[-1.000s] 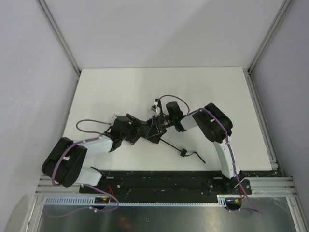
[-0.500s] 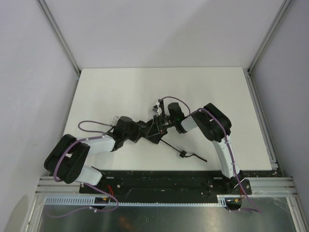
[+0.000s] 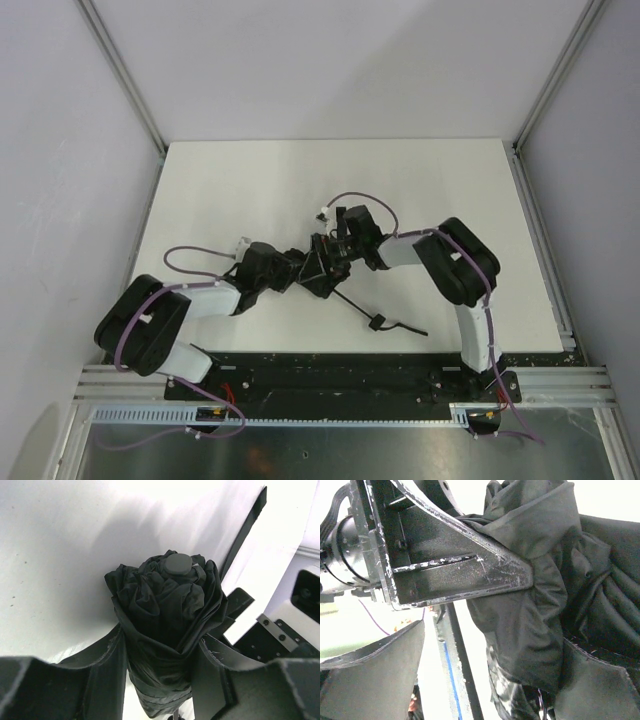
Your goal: Put away the umbrella
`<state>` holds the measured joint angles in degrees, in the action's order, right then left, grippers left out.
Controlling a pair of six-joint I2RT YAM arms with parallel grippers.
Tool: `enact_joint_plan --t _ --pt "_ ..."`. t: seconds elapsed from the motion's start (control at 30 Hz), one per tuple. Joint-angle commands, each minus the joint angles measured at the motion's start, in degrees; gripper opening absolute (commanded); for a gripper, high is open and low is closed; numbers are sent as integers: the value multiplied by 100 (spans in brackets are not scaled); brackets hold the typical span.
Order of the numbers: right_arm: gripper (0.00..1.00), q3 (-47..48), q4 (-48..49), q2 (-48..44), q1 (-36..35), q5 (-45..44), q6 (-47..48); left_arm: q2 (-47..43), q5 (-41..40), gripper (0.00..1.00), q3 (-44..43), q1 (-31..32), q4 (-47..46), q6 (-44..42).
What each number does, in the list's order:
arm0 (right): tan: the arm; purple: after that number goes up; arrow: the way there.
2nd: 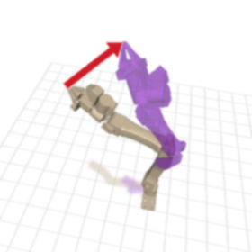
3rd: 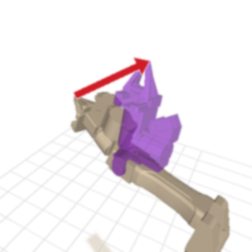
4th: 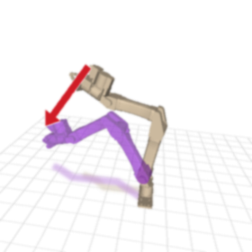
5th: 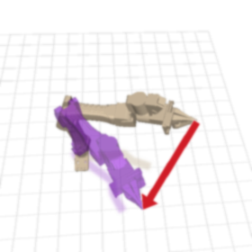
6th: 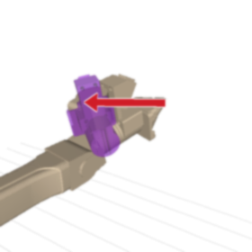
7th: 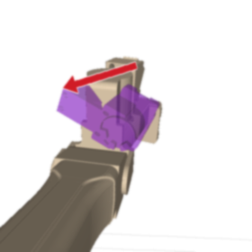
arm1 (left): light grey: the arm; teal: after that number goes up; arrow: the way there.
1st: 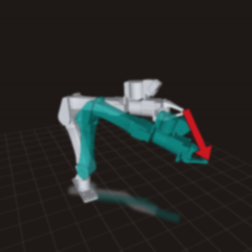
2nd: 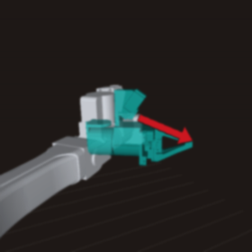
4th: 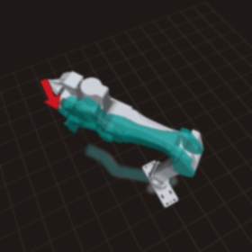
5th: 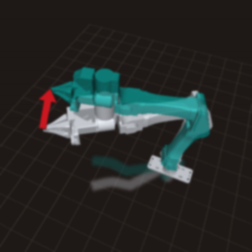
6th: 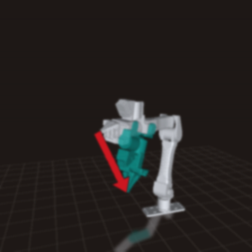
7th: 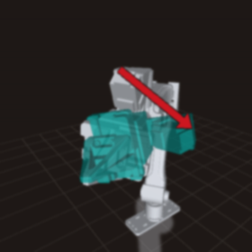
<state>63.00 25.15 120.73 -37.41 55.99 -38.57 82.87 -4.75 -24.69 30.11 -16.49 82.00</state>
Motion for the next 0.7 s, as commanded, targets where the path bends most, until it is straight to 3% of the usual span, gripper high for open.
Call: enact_joint_plan --t 0.0,0.1,0.27,0.5,0.67 --pt "97 52 -2109 -797 88 -1119 1340 319 -382 24 225 30 1235 -739" --pt "97 167 -2859 -1463 103 -1909 2137 266 -345 24 224 30 1236 -754" --pt "97 179 -3385 -2328 -363 -3972 3504 189 -252 24 236 22 1265 -749" --pt "94 144 -2823 -2382 -1704 -6749 4492 179 -62 24 259 -14 1327 -587" --pt "91 64 -2225 -1986 -2233 -7433 4826 187 43 23 232 -56 1370 -521"
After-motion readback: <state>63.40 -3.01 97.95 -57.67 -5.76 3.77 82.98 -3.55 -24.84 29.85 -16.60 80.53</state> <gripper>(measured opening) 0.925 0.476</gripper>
